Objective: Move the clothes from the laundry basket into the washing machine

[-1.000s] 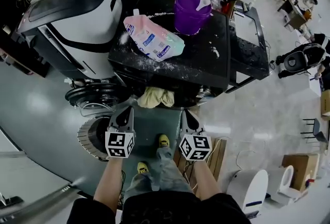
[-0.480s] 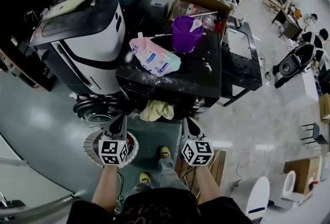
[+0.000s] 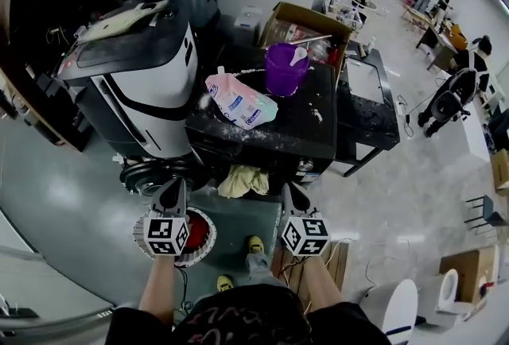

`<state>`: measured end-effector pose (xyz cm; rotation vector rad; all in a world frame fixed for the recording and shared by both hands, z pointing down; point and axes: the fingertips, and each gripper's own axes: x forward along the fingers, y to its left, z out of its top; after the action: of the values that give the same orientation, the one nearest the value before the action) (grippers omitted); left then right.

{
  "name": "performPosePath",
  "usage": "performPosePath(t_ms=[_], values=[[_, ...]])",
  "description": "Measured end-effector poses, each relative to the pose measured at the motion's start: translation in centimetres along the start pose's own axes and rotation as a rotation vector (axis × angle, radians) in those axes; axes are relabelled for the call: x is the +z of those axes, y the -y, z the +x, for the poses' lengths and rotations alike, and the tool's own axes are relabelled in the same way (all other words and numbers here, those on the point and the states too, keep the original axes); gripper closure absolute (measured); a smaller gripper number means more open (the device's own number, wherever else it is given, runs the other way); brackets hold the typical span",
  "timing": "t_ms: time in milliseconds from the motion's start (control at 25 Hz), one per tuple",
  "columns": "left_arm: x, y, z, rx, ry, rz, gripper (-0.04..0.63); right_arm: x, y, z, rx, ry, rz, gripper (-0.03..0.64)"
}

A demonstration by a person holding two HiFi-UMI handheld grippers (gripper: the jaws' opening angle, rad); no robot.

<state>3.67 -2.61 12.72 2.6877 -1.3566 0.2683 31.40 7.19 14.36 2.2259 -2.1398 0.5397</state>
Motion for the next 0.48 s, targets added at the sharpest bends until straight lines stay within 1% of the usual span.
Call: performPosePath(t_ms=[240,480], values=[[2.2,-0.6,-1.8,0.018,0.052,-0.001,0.584,2.3,-0.6,-1.1,0.002,0.037,-0.010,0.612],[3.3,-1.2,-3.0,0.028,0.078,0.002,0.584,3.8,-1.0,-1.9,-0.002,0.067,-0.028,0.614]])
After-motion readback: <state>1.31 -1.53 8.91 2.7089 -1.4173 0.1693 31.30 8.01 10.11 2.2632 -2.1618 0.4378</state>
